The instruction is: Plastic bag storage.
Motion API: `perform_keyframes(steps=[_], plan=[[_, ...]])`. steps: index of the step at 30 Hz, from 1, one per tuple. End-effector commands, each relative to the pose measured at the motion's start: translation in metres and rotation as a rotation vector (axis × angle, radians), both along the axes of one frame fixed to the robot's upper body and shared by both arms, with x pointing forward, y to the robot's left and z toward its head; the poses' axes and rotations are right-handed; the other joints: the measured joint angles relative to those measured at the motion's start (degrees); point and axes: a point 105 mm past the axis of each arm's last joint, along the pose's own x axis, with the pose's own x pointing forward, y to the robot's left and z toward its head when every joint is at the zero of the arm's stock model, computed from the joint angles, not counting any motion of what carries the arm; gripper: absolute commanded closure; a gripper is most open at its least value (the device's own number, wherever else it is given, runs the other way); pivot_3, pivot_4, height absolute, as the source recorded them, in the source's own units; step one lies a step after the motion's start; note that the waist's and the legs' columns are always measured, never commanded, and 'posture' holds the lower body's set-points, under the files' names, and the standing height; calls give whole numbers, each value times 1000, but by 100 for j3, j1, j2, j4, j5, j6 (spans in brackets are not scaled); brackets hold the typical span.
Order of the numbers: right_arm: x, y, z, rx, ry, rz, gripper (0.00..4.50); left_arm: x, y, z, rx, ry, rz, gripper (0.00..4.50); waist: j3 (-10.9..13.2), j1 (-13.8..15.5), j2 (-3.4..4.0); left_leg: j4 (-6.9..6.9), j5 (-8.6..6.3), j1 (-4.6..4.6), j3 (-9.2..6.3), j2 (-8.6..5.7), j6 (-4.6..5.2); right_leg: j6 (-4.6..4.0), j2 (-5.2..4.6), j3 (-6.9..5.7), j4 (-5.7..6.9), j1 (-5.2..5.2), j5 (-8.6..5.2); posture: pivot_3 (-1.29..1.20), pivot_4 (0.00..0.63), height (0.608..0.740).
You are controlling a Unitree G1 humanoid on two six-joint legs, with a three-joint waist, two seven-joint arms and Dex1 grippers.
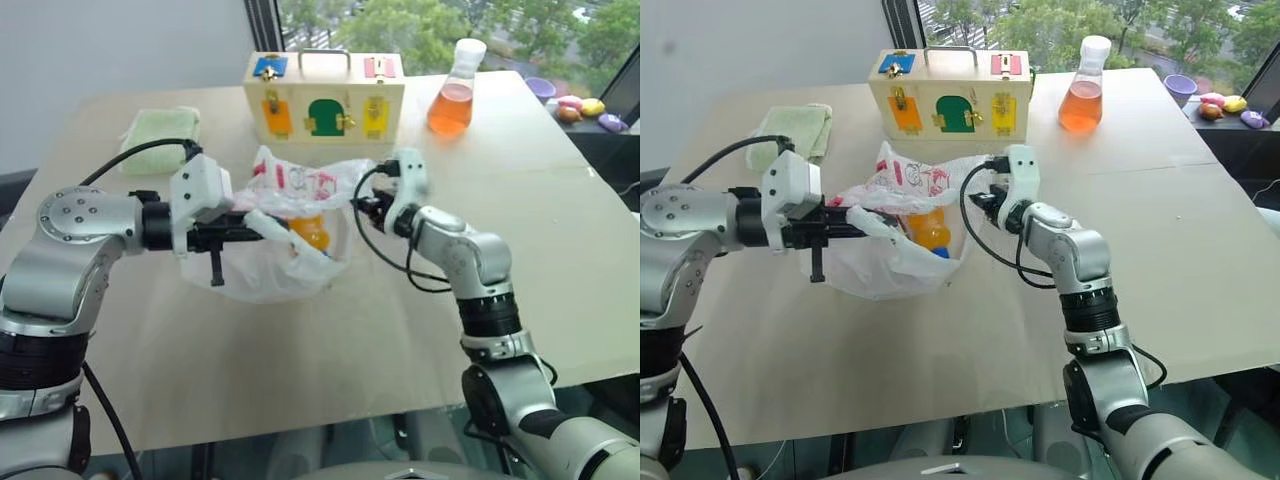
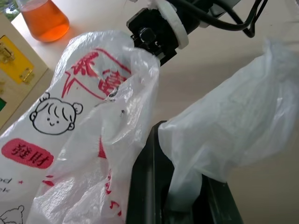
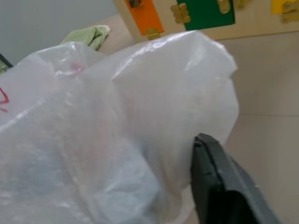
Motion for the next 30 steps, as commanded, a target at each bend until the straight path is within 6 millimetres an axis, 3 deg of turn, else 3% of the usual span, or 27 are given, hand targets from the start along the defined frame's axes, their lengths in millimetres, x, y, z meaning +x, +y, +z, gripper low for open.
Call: perform_keyframes(steps=[1,6,9,11,15,21,26,30], plan=[[0,-14,18,8,-80,-25,4464,-9,-1,16,-85,-48,-33,4500,0,2,0,0,0,-1,0,0,0,0,0,0,1,-1,0,0,150,740],[-2,-31,21,-11,-96,-42,4464,-6,14,43,-325,53,30,4500,0,4,-1,0,0,-2,-1,0,1,0,0,-1,1,-1,0,0,150,740],[-4,-34,19,-27,-96,-29,4500,-15,23,56,-534,228,42,3788,-1,-17,-1,1,0,0,-3,1,1,1,1,-2,3,-1,0,0,150,740],[-6,-32,19,-31,-99,-14,4500,-28,27,54,-587,352,34,2962,0,-68,-1,1,0,1,-3,2,1,1,1,-1,3,0,-1,0,150,740],[-5,-31,21,-25,-100,-9,4500,-44,32,49,-613,443,78,1235,0,-140,0,0,0,3,-3,1,1,1,-2,8,2,-2,0,0,150,740],[-3,-32,20,-35,-93,0,4500,-78,33,36,-599,658,80,1235,0,-117,0,-1,-1,4,0,2,1,0,-1,6,5,-2,-1,0,150,740],[-3,-32,19,-51,-94,13,4500,-117,14,2,-478,885,47,1235,1,-118,2,-5,-1,6,5,3,1,-1,-2,11,1,-4,-2,0,150,740],[-3,-32,19,-60,-92,7,4500,-113,-5,-25,-469,906,78,1235,1,-62,4,-7,-1,6,7,2,0,-2,-3,9,0,-2,-2,0,150,740]])
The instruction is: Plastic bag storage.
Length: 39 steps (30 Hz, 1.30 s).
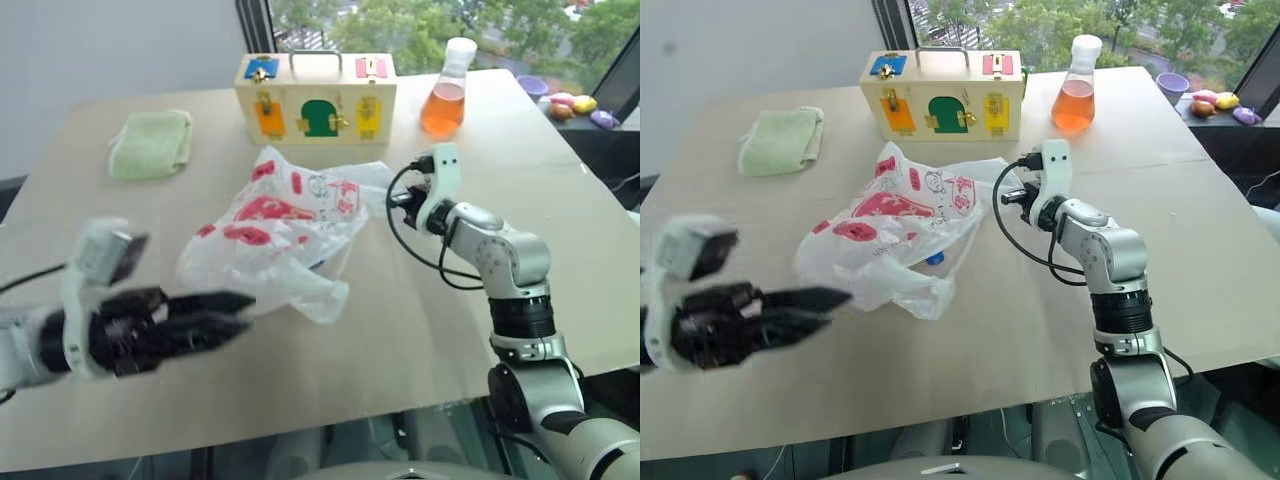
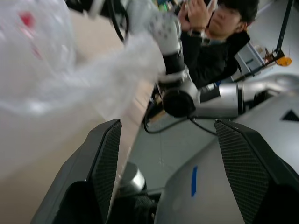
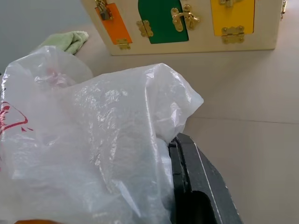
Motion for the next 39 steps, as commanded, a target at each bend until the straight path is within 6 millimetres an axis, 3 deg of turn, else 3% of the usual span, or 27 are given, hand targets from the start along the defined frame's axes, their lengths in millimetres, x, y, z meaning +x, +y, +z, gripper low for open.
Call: perform_keyframes(steps=[1,5,12,17,19,20,22,25,26,29,32,35,39], plan=[[-2,4,16,6,-54,17,4500,9,-19,-15,2,-29,18,1235,0,32,0,0,0,1,-1,0,0,0,1,-1,0,1,0,0,150,740],[-4,2,16,-8,-55,9,4500,31,-41,-24,-53,-49,69,1235,-3,108,-4,4,1,4,-1,-2,-2,-1,1,0,-1,8,2,0,150,740],[-6,1,19,-35,-61,-7,4500,72,-72,-11,-279,19,227,1235,-11,142,3,4,2,2,-2,-10,-3,-4,-8,1,-2,7,4,0,150,740],[-7,-1,19,-48,-59,-12,4500,77,-87,2,-390,79,255,1235,-11,138,2,5,2,0,0,-11,-3,-3,-10,4,-6,7,5,0,150,740],[-7,-2,19,-47,-59,-16,4500,78,-89,9,-456,82,265,1726,-11,134,3,4,2,-1,-1,-11,-3,-4,-9,2,-7,7,4,0,150,740],[-7,-3,19,-46,-60,-18,4500,77,-87,14,-507,72,272,1900,-11,136,3,4,2,-1,0,-11,-3,-4,-9,3,-8,7,4,0,150,740],[-6,-5,21,-39,-65,-23,4500,78,-76,28,-650,43,320,2697,-11,135,3,4,2,-2,1,-11,-4,-3,-9,2,-12,8,5,0,150,740],[-3,-11,32,-3,-82,-6,4500,91,-29,64,-963,-69,504,4164,-11,151,2,4,3,-4,3,-11,-4,-3,-9,3,-19,9,5,0,150,740],[-3,-12,35,9,-85,2,4500,93,-19,70,-1020,-84,545,4432,-11,159,2,6,3,-4,0,-10,-4,-3,-8,-2,-21,11,5,0,150,740],[-4,-16,55,51,-99,81,4500,109,24,101,-1109,-180,664,4432,-9,185,0,8,4,-4,-6,-9,-4,-3,-4,-7,-23,17,5,0,150,740],[-5,-19,70,40,-107,161,4500,120,53,132,-1161,-237,707,4432,-9,180,0,12,3,6,-12,-8,-2,-4,1,-15,-40,38,7,0,150,740],[-7,-22,83,23,-118,239,4500,128,62,157,-1147,-274,685,4432,-9,163,-2,12,3,8,-25,-8,-1,-1,1,-30,-69,60,8,0,150,740],[-10,-30,110,40,-129,355,4500,140,53,191,-1053,-340,587,4432,-6,169,-4,5,16,-14,-47,-14,-26,0,-5,-52,-88,53,9,0,150,740]])
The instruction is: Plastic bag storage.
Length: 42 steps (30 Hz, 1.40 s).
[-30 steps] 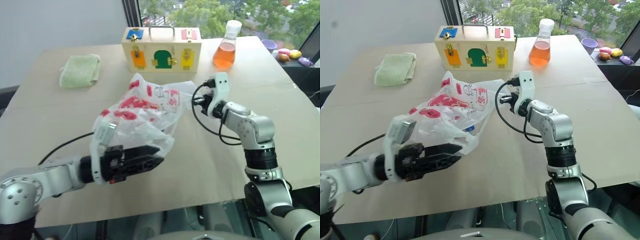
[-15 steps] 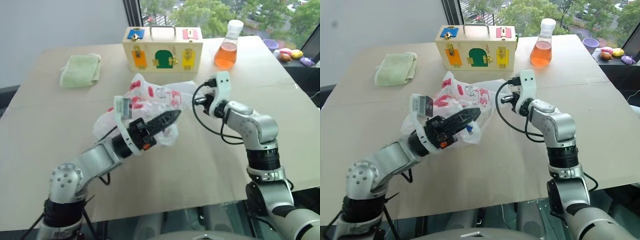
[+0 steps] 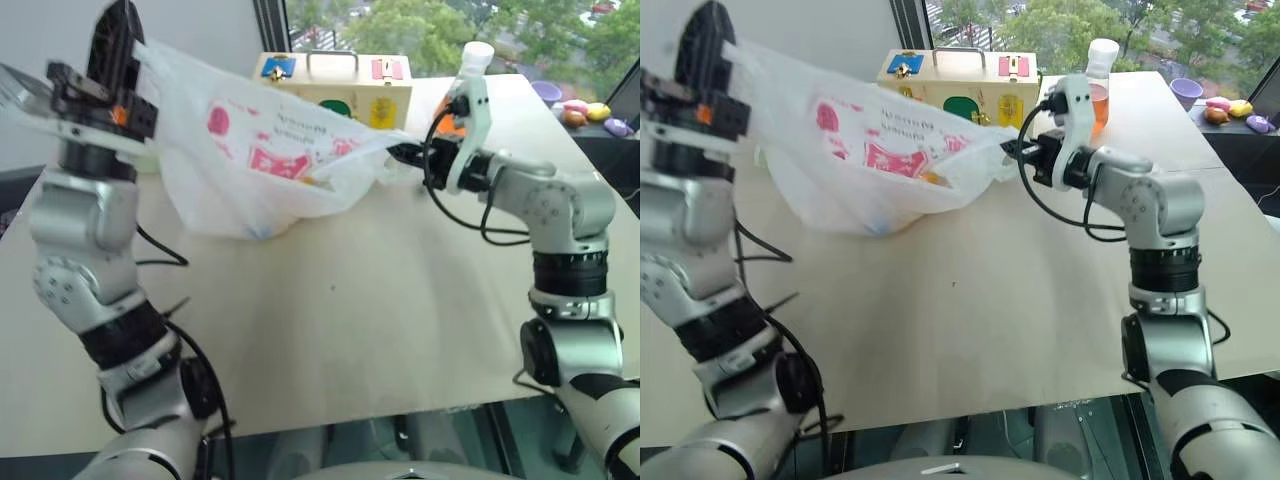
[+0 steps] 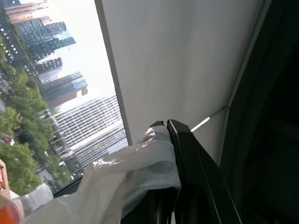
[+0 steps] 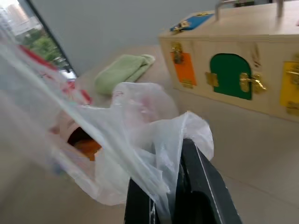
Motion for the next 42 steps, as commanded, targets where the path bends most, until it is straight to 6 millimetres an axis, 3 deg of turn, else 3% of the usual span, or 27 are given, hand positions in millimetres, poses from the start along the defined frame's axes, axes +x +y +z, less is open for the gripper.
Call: perform_keyframes(steps=[1,7,12,17,21,25,28,31,34,37,40,42], plan=[[1,-16,31,38,-31,51,4500,-3,-1,35,64,-124,-11,4432,0,-5,0,-2,0,-8,0,-5,-1,0,-6,-2,1,-7,0,0,150,740],[17,-49,104,205,-91,7,4500,25,-2,72,175,-181,12,4432,3,-38,2,-6,0,-57,2,-11,-3,1,-11,-2,8,-61,0,0,150,740],[11,-70,155,219,-193,-19,4500,34,-5,97,249,-240,18,4432,7,-64,3,-30,2,-82,0,-12,-5,6,-12,-7,1,-81,2,0,150,740],[-1,-82,176,149,-254,-33,4500,34,-8,109,270,-282,6,4432,9,-103,2,-67,1,-86,6,-19,-7,14,-26,-7,-21,-94,-3,0,150,740],[-10,-91,180,53,-297,-50,4500,37,-10,98,279,-261,-12,4432,11,-189,4,-88,2,-86,17,-22,-7,14,-37,-4,-14,-114,-3,0,150,740],[-10,-107,159,-69,-280,-89,4500,31,-14,72,321,-222,-53,4432,15,-215,10,-91,2,-87,30,-26,-7,16,-43,7,-6,-123,-5,0,150,740],[-12,-111,137,-107,-239,-89,4500,25,-17,36,397,-166,-53,4432,15,-217,10,-88,2,-86,30,-26,-7,17,-45,9,1,-124,-5,0,150,740],[-20,-114,84,-258,-205,-96,4500,12,-16,-26,483,-52,-38,4432,6,-207,8,-89,2,-80,28,-26,-7,17,-50,15,4,-124,-4,0,150,740],[-49,-104,12,-395,-112,-35,4500,-2,-3,-95,573,116,11,4432,7,-168,7,-68,0,-88,17,-29,-9,16,-57,21,20,-134,-5,0,150,740],[-72,-96,-49,-559,-46,-29,4500,-14,-7,-131,684,194,27,4432,5,-92,8,-47,0,-114,12,-31,-9,16,-59,28,29,-167,-4,0,150,740],[-79,-81,-79,-575,-56,-67,4500,-15,-12,-156,779,250,60,4432,6,9,9,5,0,-124,41,-37,-6,26,-58,37,42,-163,3,0,150,740],[-75,-71,-91,-586,-129,-117,4500,-11,-12,-173,871,285,132,4432,5,37,7,15,-10,-56,47,-32,16,31,-46,34,20,-73,14,0,150,740]])
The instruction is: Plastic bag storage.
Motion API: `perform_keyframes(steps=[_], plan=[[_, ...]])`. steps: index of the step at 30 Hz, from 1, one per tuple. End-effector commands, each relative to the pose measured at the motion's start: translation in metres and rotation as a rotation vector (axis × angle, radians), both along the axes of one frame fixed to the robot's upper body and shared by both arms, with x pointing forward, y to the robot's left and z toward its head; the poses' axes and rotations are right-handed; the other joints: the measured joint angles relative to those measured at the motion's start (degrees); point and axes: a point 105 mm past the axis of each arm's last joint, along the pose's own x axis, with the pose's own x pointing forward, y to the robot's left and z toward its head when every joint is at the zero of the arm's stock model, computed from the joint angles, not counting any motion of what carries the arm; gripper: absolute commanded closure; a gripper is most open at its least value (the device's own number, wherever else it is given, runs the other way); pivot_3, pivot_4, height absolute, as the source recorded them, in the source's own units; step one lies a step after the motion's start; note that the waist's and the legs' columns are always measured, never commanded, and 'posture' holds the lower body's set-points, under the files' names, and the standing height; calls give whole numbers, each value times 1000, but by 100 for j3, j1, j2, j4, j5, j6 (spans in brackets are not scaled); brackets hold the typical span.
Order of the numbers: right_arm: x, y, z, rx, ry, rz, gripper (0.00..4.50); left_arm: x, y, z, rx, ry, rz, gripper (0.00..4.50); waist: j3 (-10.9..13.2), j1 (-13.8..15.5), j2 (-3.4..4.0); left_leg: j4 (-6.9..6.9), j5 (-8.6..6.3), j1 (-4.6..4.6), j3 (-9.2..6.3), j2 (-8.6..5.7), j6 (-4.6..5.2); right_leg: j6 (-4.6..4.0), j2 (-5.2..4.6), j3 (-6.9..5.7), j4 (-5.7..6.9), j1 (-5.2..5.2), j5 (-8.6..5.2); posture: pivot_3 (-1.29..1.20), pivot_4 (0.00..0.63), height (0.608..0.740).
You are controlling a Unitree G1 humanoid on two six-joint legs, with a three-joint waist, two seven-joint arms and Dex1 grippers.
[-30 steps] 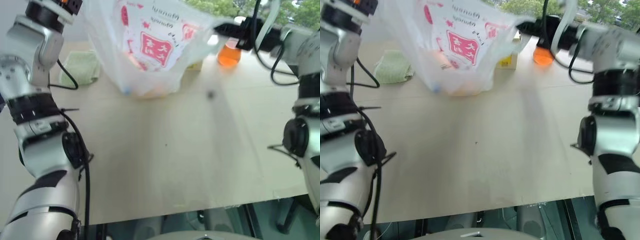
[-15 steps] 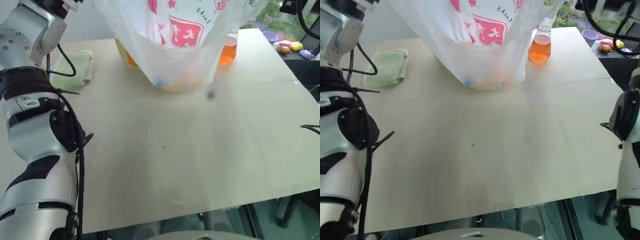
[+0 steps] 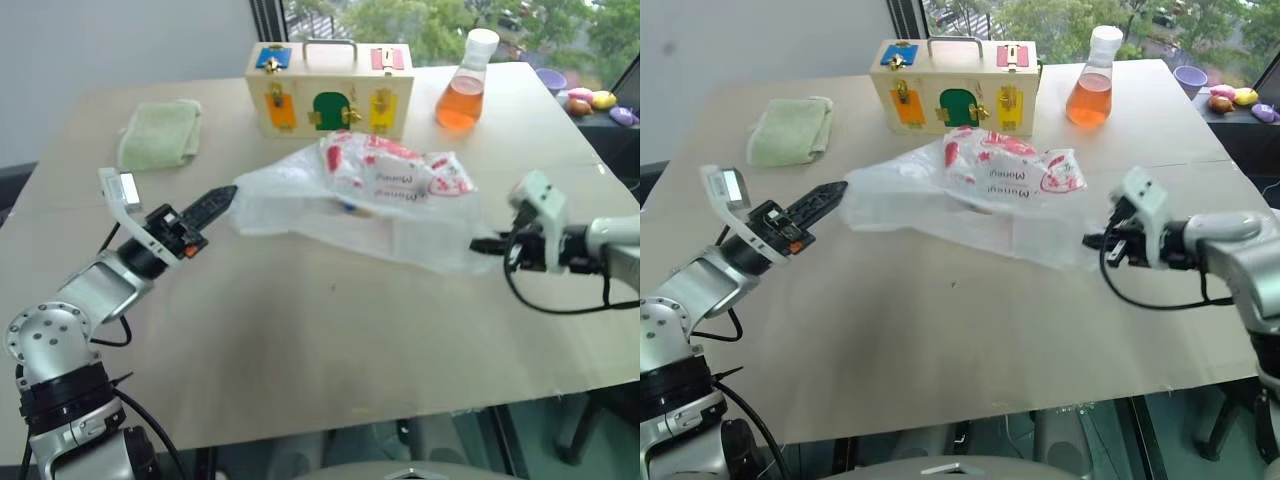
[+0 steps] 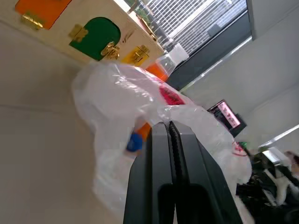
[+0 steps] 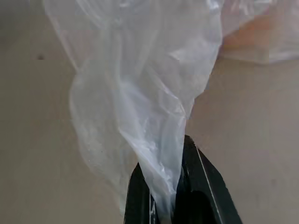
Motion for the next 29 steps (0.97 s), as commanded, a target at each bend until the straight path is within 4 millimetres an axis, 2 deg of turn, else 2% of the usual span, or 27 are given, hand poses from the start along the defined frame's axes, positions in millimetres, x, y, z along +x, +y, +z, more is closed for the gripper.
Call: perform_keyframes(steps=[1,2,4,5,7,8,12,13,14,17,19,23,25,29], plan=[[9,18,4,-49,-289,-37,4500,3,-5,-13,214,-60,68,4432,-5,26,-8,1,-3,48,-1,2,9,-2,4,-2,-10,53,1,0,150,740],[11,24,1,-3,-322,-69,4500,1,-9,-20,309,-89,63,4432,-9,22,-16,0,-4,101,0,7,10,8,8,-7,-24,110,-17,0,150,740],[2,39,-4,90,-366,-40,4500,-5,-14,-22,363,-144,54,3914,-11,9,-19,0,-5,160,4,19,9,10,16,-6,-30,167,-20,0,150,740],[-6,44,-8,127,-358,-15,3914,-9,-15,-22,381,-174,50,3554,-10,19,-18,-2,-6,180,4,27,7,10,20,-5,-32,188,-21,0,150,740],[-18,46,-15,150,-366,3,3229,-16,-11,-21,386,-209,75,2765,-10,38,-17,-2,-4,180,-6,33,10,9,29,-8,-29,187,-21,0,150,740],[-24,44,-17,151,-368,6,2599,-22,-9,-24,414,-219,78,2150,-11,55,-17,-2,-3,179,-8,36,10,7,35,-8,-29,186,-21,0,150,740],[-45,32,-8,217,-366,-27,671,-50,0,-39,500,-204,72,285,-12,45,-14,-16,-7,180,5,38,9,-25,36,10,-27,173,-13,0,150,740],[-51,27,-6,212,-365,-44,214,-59,2,-45,530,-190,58,0,-12,55,-14,-19,-9,178,5,38,11,-25,36,9,-28,171,-14,0,150,740],[-56,22,-5,207,-363,-64,52,-66,5,-51,535,-165,56,0,-12,72,-15,-20,-12,173,2,39,13,-26,37,5,-30,168,-16,0,150,740],[-81,17,-4,271,-325,-30,52,-87,8,-73,597,-102,22,0,-15,118,-18,-22,-25,168,-2,41,27,-10,34,-6,-33,172,-46,0,150,740],[-91,6,-6,263,-339,-57,52,-95,8,-84,625,-85,4,0,-16,135,-19,-21,-28,169,-4,41,31,-3,31,-10,-38,178,-52,0,150,740],[-102,-23,-17,241,-314,-96,52,-93,3,-85,616,-96,17,0,-20,133,-25,-13,-31,174,0,55,35,9,26,-11,-43,187,-58,0,150,740],[-101,-41,-25,174,-352,-145,52,-90,1,-84,608,-107,17,0,-28,120,-35,-10,-31,178,3,68,34,11,27,-11,-43,189,-57,0,150,740],[-104,-56,-39,138,-330,-179,52,-84,-3,-81,597,-137,15,0,-29,84,-36,-12,-31,182,8,87,33,10,38,-16,-42,188,-57,0,150,740]])
